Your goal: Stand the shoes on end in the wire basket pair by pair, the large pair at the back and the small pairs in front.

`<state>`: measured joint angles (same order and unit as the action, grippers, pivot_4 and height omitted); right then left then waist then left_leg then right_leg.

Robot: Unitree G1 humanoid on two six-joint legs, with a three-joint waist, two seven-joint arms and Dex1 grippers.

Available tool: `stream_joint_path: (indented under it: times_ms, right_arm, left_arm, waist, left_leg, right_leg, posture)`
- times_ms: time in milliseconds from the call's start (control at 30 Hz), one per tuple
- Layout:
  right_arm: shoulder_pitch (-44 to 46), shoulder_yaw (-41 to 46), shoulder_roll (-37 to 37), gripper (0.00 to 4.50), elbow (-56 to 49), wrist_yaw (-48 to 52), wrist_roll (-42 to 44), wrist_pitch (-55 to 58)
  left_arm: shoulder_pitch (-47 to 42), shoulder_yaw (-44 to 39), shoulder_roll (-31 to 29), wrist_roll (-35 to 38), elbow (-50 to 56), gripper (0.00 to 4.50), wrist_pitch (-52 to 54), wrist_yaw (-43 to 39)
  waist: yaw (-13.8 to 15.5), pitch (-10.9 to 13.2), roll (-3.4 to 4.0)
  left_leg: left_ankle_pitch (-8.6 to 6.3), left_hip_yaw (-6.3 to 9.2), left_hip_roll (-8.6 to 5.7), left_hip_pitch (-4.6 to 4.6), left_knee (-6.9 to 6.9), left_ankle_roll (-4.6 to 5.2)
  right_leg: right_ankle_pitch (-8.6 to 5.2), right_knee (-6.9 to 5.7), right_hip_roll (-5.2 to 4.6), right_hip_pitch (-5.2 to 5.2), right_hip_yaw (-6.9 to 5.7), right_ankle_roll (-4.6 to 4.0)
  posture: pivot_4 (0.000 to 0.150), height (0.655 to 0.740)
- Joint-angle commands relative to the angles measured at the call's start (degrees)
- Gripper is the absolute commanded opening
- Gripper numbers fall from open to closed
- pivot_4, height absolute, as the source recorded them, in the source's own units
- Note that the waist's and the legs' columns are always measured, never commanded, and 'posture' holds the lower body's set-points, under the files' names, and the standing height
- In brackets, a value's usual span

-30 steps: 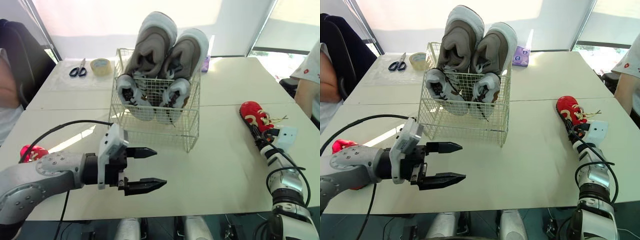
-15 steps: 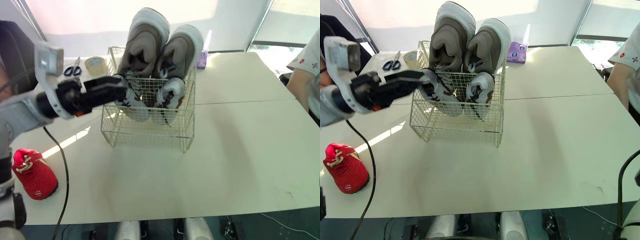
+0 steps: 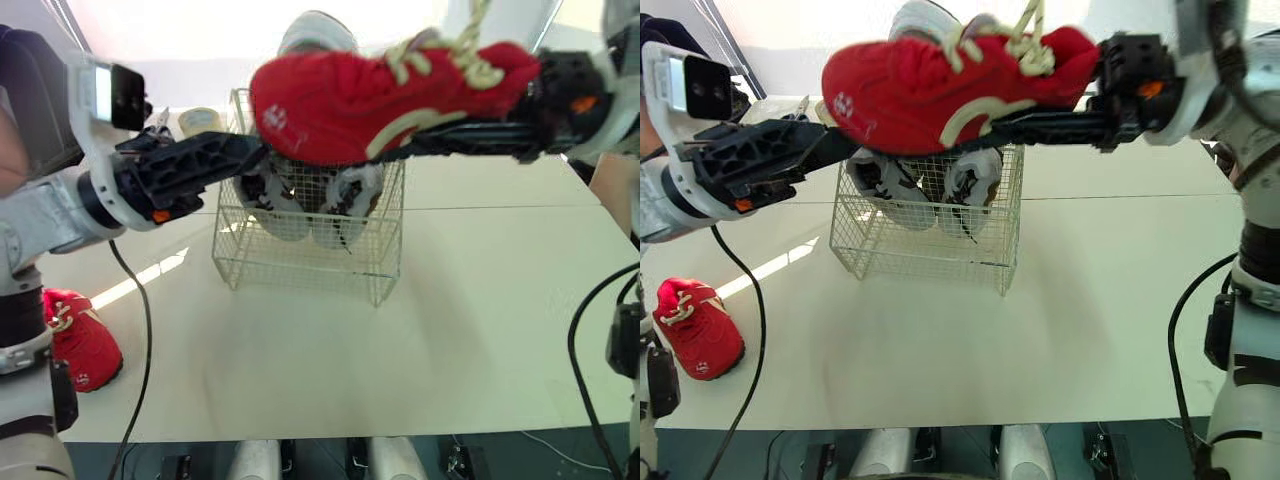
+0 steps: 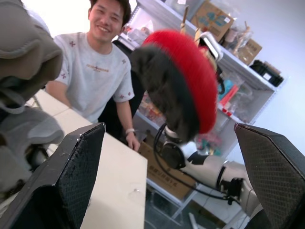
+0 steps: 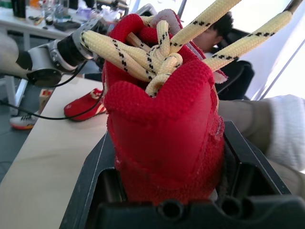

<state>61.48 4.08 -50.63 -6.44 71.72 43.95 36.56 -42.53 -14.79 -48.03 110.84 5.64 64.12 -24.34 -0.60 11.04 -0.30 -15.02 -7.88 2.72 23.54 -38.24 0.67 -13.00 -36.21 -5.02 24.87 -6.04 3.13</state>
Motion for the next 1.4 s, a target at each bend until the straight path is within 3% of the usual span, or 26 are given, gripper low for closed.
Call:
stream_joint_path:
  times_ms: [33, 300, 400, 567, 633, 667, 800, 933, 1033, 1100, 1200, 1400]
  right_arm:
    - [0.5, 0.4, 0.9, 1.80, -1.5, 0.1, -0.7, -1.7]
    - [-0.5, 0.7, 2.7, 1.80, -4.0, 0.1, -0.1, -1.7]
    - [-0.9, 0.9, 3.2, 1.80, -5.1, -0.5, 0.3, -1.4]
    - [-1.8, 0.7, 2.7, 1.80, -5.7, -0.8, -0.7, -1.7]
    - [-2.1, 0.8, 2.2, 1.80, -5.2, -0.8, -1.6, -2.0]
    - [-2.2, 0.9, 2.0, 2.73, -5.0, -0.7, -1.9, -2.0]
    - [-4.7, 4.9, -0.1, 4.48, -4.1, -5.6, -0.5, 3.1]
    - [-13.1, 19.0, 4.9, 4.48, -2.8, -21.9, 12.3, 14.4]
    - [-19.5, 27.2, 17.0, 4.48, -6.7, -40.6, 28.8, 15.1]
    - [-22.0, 26.8, 26.6, 4.48, -11.1, -51.2, 34.6, 11.4]
    - [-21.1, 21.7, 37.0, 4.48, -14.7, -59.5, 35.8, 7.1]
    - [-17.1, 13.5, 44.3, 4.48, -15.1, -63.0, 32.8, 2.1]
  left_arm:
    - [-1.4, -0.8, 2.2, 2.2, 0.7, 4.50, -1.2, 3.0]
    - [-2.4, 0.6, 5.5, 2.2, -0.5, 4.50, -0.6, 6.9]
    - [-2.6, 0.7, 6.9, 2.2, -1.2, 3.68, -0.2, 7.0]
    - [-2.6, 0.1, 7.9, 2.2, -1.4, 1.23, 0.6, 6.8]
    - [-2.6, -0.4, 8.3, 2.2, -1.7, 0.43, 0.5, 7.0]
    - [-2.6, -0.6, 8.4, 2.2, -1.8, 0.25, 0.5, 7.2]
    - [-1.1, -3.9, 9.3, 2.2, 0.3, 0.26, -2.3, 8.6]
    - [0.8, -9.5, 13.9, 2.2, 4.7, 0.26, -8.8, 12.5]
    - [2.4, -10.0, 18.1, 2.0, 10.1, 0.26, -15.4, 16.1]
    - [2.4, -8.9, 22.1, -0.5, 12.8, 0.26, -19.9, 16.8]
    - [1.9, -6.7, 27.6, -6.8, 13.8, 0.26, -24.8, 15.3]
    - [0.9, -3.7, 32.3, -13.5, 12.7, 0.26, -28.9, 11.7]
  waist:
    - [0.0, 0.0, -0.02]
    - [0.0, 0.0, -0.03]
    - [0.0, 0.0, -0.07]
    - [0.0, 0.0, -0.07]
    - [0.0, 0.0, -0.07]
    - [0.0, 0.0, -0.07]
    - [0.1, 0.0, -0.10]
    - [0.3, -0.1, -0.32]
    - [0.2, -0.1, -0.36]
    - [0.0, -0.2, -0.37]
    - [-0.1, -0.1, -0.22]
    - [0.1, -0.1, -0.25]
  left_leg:
    - [0.01, 0.00, 0.00, 0.00, 0.00, -0.01]
    - [0.03, 0.02, 0.00, 0.00, -0.01, -0.03]
    - [0.03, 0.03, 0.00, -0.01, -0.01, -0.03]
    - [0.03, 0.03, 0.00, -0.02, -0.02, -0.03]
    - [0.03, 0.03, 0.00, -0.02, -0.02, -0.03]
    - [0.03, 0.03, 0.00, -0.02, -0.02, -0.03]
    - [0.03, 0.04, 0.00, -0.03, -0.02, -0.03]
    - [0.03, 0.12, -0.01, -0.03, -0.04, -0.03]
    - [0.03, 0.17, 0.00, -0.09, -0.09, -0.03]
    - [0.05, 0.22, 0.06, -0.17, -0.06, -0.07]
    - [0.10, 0.19, 0.04, -0.16, -0.04, -0.14]
    - [0.11, 0.22, 0.04, -0.13, -0.03, -0.14]
  right_leg:
    - [0.00, -0.01, 0.02, 0.00, -0.01, 0.00]
    - [0.00, -0.03, 0.06, 0.00, -0.06, 0.00]
    - [0.00, -0.04, 0.06, -0.01, -0.07, 0.00]
    - [0.00, -0.04, 0.06, -0.02, -0.07, 0.00]
    - [0.00, -0.04, 0.07, -0.02, -0.07, 0.00]
    - [0.00, -0.04, 0.07, -0.02, -0.07, 0.00]
    - [0.00, -0.04, 0.07, -0.03, -0.08, 0.00]
    - [0.01, -0.01, 0.00, -0.13, -0.11, -0.01]
    - [0.02, -0.02, 0.00, -0.22, -0.14, -0.03]
    - [0.02, -0.02, 0.02, -0.31, -0.15, -0.04]
    - [0.05, -0.09, 0.09, -0.23, -0.12, -0.08]
    - [0.05, -0.07, 0.24, -0.21, -0.15, -0.10]
  posture:
    - [0.150, 0.7400]
    - [0.150, 0.7400]
    - [0.150, 0.7400]
    - [0.150, 0.7400]
    - [0.150, 0.7400]
    - [0.150, 0.7400]
    - [0.150, 0.7400]
    - [0.150, 0.7400]
    - [0.150, 0.7400]
    - [0.150, 0.7400]
    - [0.150, 0.7400]
    - [0.150, 0.7400]
